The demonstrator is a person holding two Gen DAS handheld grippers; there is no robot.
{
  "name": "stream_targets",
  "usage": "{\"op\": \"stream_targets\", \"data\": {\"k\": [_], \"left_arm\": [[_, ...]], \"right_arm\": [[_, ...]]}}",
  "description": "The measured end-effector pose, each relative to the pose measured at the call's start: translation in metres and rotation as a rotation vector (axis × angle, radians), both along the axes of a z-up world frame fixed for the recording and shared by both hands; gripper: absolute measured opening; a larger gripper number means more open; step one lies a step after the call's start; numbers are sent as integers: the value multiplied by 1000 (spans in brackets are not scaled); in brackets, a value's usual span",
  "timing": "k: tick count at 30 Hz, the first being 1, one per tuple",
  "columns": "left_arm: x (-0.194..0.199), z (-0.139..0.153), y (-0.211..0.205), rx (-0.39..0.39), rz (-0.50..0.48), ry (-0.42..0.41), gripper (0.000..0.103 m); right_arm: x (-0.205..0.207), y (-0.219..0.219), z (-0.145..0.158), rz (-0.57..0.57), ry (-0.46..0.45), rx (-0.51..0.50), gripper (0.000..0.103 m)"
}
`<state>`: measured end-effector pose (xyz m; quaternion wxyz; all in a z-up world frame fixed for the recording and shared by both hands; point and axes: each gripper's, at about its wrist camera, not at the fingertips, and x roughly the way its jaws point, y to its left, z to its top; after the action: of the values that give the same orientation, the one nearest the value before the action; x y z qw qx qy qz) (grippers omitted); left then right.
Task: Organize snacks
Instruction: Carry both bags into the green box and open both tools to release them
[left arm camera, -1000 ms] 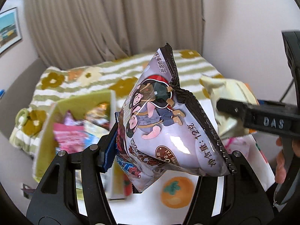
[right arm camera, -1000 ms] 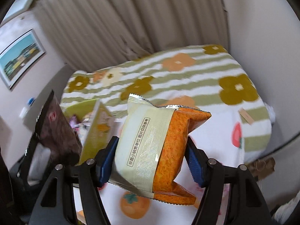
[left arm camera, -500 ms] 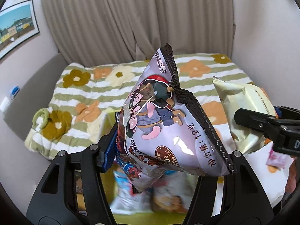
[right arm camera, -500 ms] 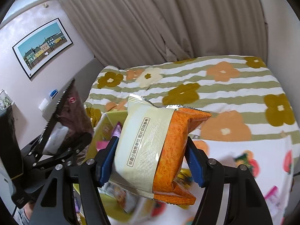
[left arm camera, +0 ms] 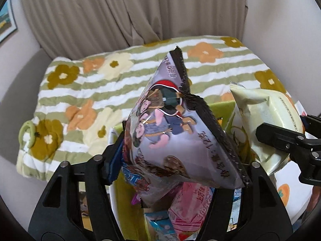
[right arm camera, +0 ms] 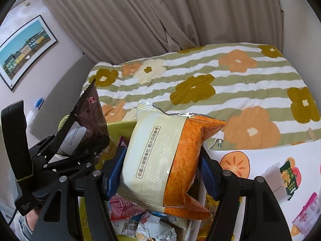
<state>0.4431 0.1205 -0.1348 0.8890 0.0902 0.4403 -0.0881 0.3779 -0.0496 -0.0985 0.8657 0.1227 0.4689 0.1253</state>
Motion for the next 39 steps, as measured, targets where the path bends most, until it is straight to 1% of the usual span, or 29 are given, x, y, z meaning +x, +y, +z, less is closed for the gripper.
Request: {"op": "stream_targets", "data": {"k": [1,2,3,4,8,11,16,19,25,30,32,37,39], "left_arm": [[1,-2,0,11,-6,-4,74],[1,-3,-1,28,-12,-9,89],[0,-3,-2,38,-16,-19,97],[-1,-3,-3,37,-19,-29,98],[-6,2,-2,11,-16,-32,98],[-13,7,-2,6,-1,-37,98],[-30,14,1,3,31,-36,98],[-40,17,3,-1,49,-35,98],[-60,19,14,-20,94,-22,98],[-80,11,36,-55,175,8,98],[-90,6,46,-65,209,22,98],[-108,-2,64,-51,250,35,98],[-113,-2,69,-59,257,37,98]], "right_arm": [[1,1,-1,-7,4,-4,64],[2,2,-2,-13,8,-9,64],[4,3,-4,-18,12,-13,64],[4,3,-5,-23,17,-23,64],[4,2,-9,-25,33,-31,64],[3,-1,-10,-16,34,-36,64],[-5,-2,-1,20,19,-51,64],[-12,1,5,45,-1,-81,64],[-35,16,7,136,-38,-143,64],[-59,35,-1,218,-55,-197,64],[-66,40,-4,236,-51,-185,64],[-76,52,-16,267,-38,-139,64],[-76,56,-21,272,-32,-126,68]]}}
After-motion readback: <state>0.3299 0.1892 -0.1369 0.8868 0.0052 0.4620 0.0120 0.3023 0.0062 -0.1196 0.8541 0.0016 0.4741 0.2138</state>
